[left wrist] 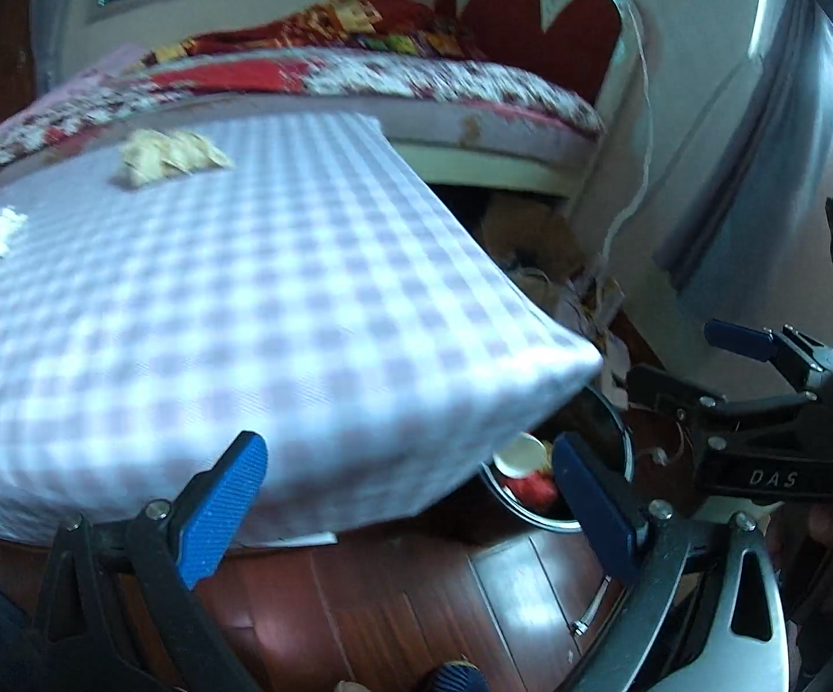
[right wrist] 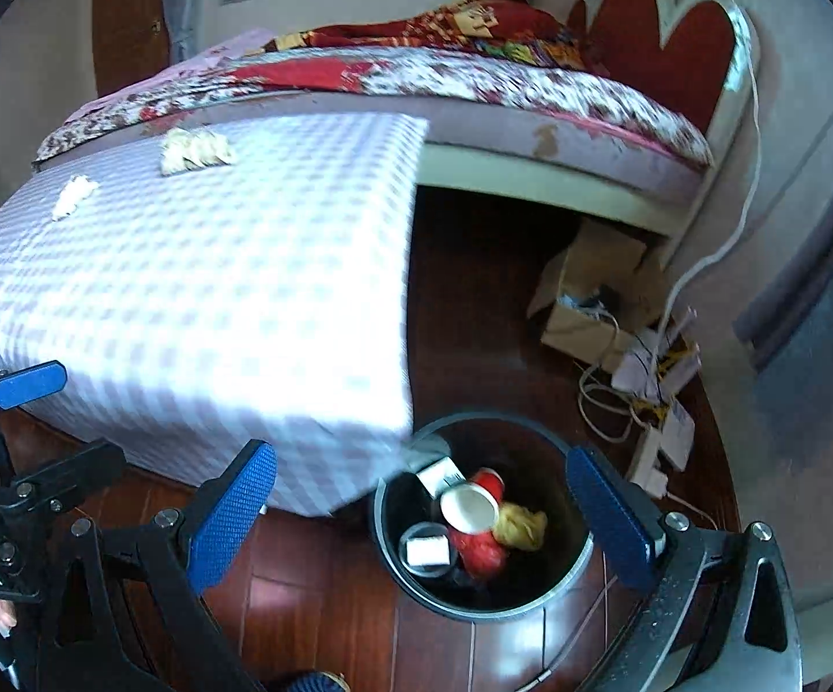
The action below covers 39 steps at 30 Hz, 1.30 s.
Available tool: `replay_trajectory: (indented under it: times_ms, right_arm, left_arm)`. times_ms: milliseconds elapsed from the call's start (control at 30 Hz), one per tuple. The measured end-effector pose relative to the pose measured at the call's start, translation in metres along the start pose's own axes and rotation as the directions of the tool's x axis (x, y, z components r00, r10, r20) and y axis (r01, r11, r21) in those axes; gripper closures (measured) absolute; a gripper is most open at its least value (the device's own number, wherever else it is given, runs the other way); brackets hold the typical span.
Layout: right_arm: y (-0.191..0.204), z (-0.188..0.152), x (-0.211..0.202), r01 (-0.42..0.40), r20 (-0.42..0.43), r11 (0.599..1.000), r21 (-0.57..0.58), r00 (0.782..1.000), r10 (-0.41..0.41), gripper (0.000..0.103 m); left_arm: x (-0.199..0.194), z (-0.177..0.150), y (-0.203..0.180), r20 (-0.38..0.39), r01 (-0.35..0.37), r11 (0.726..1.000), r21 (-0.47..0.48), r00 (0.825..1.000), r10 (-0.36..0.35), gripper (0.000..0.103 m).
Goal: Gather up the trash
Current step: 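Move both open tools back over the table toward the tissue and beige cloth, then grasp the white tissue with the left tool while the right tool grasps the beige cloth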
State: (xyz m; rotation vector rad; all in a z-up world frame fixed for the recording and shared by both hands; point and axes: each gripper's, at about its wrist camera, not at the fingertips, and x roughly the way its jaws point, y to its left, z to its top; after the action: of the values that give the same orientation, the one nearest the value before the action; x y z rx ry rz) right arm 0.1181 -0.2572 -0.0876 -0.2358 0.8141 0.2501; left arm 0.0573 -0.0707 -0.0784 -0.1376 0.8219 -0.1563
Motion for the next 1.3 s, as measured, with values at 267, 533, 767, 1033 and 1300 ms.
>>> replay_trajectory:
  times_ms: [267, 533, 767, 1033, 1300]
  right_arm:
    - [0.055, 0.032, 0.006, -0.047, 0.027, 0.997, -0.062, 0.998, 0.049, 0.001]
    - [0.103, 0.065, 0.025, -0.101, 0.034, 0.990, -0.097, 0.994, 0.105, 0.001]
    - [0.147, 0.099, 0.052, -0.188, 0.035, 0.975, -0.123, 0.981, 0.193, 0.001]
    - [0.188, 0.152, 0.106, -0.270, 0.037, 0.958, -0.100, 0.961, 0.275, 0.001]
    - [0.222, 0.212, 0.170, -0.276, 0.004, 0.955, -0.110, 0.961, 0.278, 0.001]
  left_arm:
    - [-0.014, 0.014, 0.060, 0.059, -0.095, 0.993, -0.070, 0.993, 0.099, 0.003]
    - [-0.024, 0.018, 0.115, 0.079, -0.182, 0.973, -0.139, 0.978, 0.194, 0.003]
    - [-0.029, 0.025, 0.167, 0.081, -0.271, 0.944, -0.187, 0.954, 0.290, 0.003]
    - [-0.023, 0.045, 0.239, 0.068, -0.361, 0.902, -0.237, 0.920, 0.387, 0.006]
    - [0.009, 0.079, 0.305, 0.039, -0.401, 0.881, -0.252, 0.905, 0.423, 0.015]
